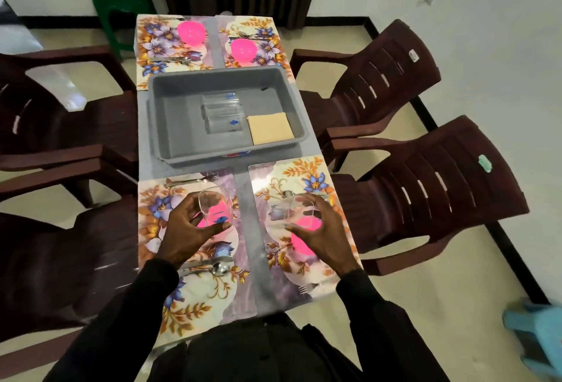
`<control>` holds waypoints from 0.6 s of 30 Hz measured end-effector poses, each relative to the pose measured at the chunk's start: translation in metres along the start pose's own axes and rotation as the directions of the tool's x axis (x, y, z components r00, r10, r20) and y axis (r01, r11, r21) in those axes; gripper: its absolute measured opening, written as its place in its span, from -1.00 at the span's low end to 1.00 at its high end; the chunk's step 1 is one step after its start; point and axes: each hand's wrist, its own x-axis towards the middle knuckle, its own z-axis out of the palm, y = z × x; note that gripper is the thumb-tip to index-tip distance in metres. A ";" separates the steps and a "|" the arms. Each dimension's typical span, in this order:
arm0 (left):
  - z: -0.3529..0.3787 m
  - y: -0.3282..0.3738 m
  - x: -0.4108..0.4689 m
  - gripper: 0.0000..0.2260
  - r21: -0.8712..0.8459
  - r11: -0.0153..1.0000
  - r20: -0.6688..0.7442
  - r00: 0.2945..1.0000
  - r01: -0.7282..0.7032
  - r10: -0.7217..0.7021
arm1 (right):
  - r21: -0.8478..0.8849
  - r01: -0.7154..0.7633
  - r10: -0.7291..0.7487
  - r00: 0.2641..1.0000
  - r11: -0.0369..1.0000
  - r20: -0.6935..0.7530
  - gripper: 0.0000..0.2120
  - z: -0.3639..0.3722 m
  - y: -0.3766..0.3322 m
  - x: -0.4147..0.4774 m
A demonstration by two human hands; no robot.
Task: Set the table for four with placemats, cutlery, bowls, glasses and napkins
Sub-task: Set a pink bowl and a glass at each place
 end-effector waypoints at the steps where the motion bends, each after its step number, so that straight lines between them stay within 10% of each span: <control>1: 0.007 0.002 -0.001 -0.43 0.005 1.000 -0.016 1.000 0.001 -0.001 | -0.009 0.005 -0.005 1.000 1.000 0.006 -0.34 -0.011 0.006 0.006; 18: 0.100 0.024 -0.020 -0.48 0.058 0.998 -0.194 0.981 -0.012 0.023 | -0.269 0.109 -0.041 0.968 0.957 0.248 -0.46 -0.097 0.095 0.162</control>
